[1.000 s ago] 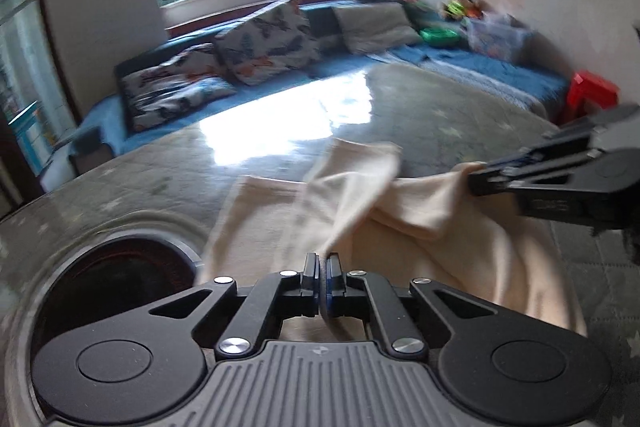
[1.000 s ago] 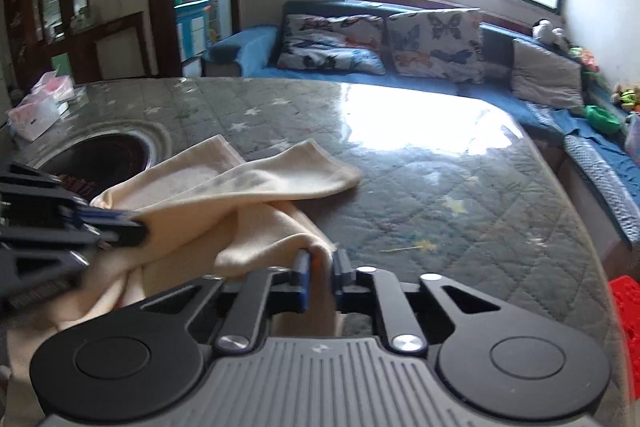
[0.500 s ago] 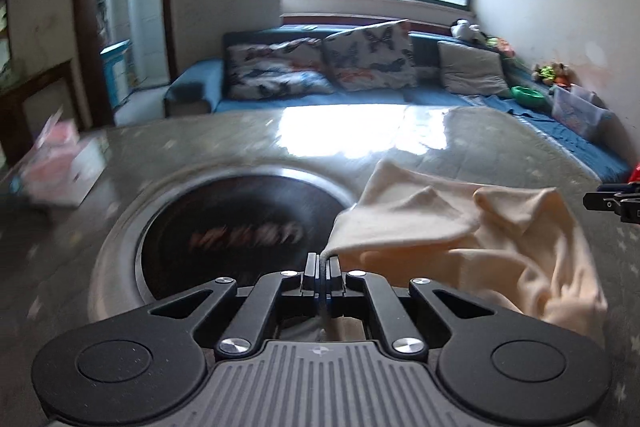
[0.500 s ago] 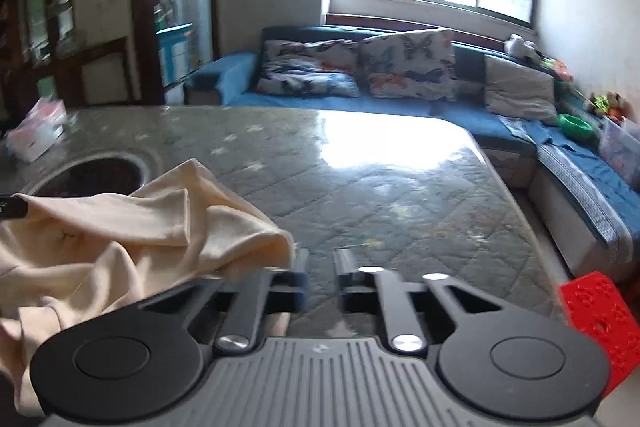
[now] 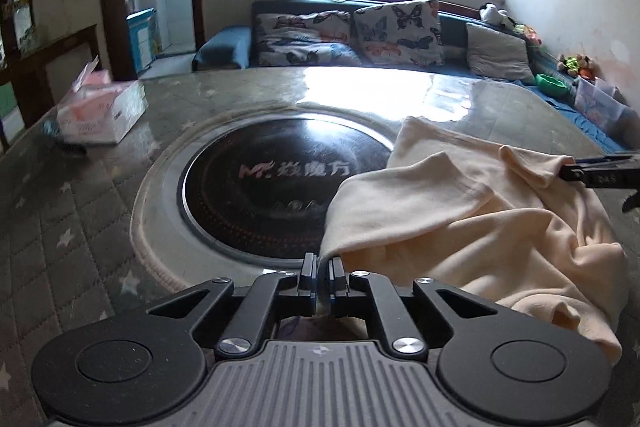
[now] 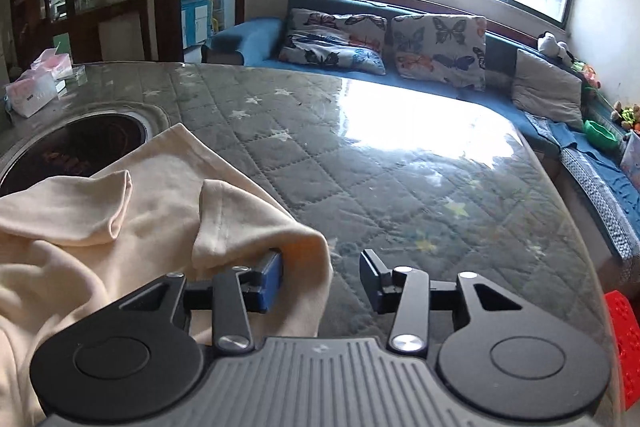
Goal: Fold clothes
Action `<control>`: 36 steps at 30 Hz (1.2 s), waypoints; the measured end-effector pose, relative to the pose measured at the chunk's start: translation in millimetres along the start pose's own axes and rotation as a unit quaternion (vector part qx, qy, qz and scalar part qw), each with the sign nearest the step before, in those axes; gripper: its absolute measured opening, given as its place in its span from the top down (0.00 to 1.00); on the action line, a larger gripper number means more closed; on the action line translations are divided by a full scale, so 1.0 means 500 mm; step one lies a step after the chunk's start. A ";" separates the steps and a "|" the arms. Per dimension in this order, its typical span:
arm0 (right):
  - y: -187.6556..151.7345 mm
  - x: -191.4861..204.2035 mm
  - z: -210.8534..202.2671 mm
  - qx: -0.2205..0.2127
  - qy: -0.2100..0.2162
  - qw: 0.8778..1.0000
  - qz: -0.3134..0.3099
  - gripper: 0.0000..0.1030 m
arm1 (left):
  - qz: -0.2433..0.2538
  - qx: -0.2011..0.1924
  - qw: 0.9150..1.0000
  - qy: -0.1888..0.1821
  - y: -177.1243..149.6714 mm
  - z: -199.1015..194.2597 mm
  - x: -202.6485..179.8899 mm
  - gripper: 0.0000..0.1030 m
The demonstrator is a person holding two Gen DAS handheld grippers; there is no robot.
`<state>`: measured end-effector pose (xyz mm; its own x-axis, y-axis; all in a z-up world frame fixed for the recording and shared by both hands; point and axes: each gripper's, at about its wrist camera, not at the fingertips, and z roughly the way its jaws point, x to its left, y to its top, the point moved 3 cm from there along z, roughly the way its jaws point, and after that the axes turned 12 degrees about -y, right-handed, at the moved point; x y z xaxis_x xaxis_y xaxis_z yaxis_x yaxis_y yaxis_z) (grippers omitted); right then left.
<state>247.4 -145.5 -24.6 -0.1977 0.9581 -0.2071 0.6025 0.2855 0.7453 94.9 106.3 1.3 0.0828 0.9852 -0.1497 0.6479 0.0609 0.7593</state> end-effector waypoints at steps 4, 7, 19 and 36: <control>0.006 0.003 -0.002 -0.007 0.004 1.000 0.001 0.90 | 0.042 -0.011 0.999 -0.001 0.016 0.004 -0.029 0.67; 0.011 -0.001 -0.011 -0.016 0.002 1.000 0.003 0.95 | 0.084 -0.022 0.996 0.006 0.029 0.009 -0.060 0.57; 0.017 -0.121 -0.142 -0.059 -0.055 0.996 0.035 0.95 | 0.178 0.031 0.979 -0.090 0.068 0.180 -0.184 0.59; 0.002 -0.028 0.008 0.000 0.053 0.998 0.045 0.91 | 0.100 -0.014 0.992 -0.076 0.114 0.168 -0.109 0.98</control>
<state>253.7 -158.3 -23.4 -0.2241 0.9719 -0.0717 0.6218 0.1992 0.7574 190.6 42.9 -0.5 0.3227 0.9425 -0.0865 0.5858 -0.1272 0.8004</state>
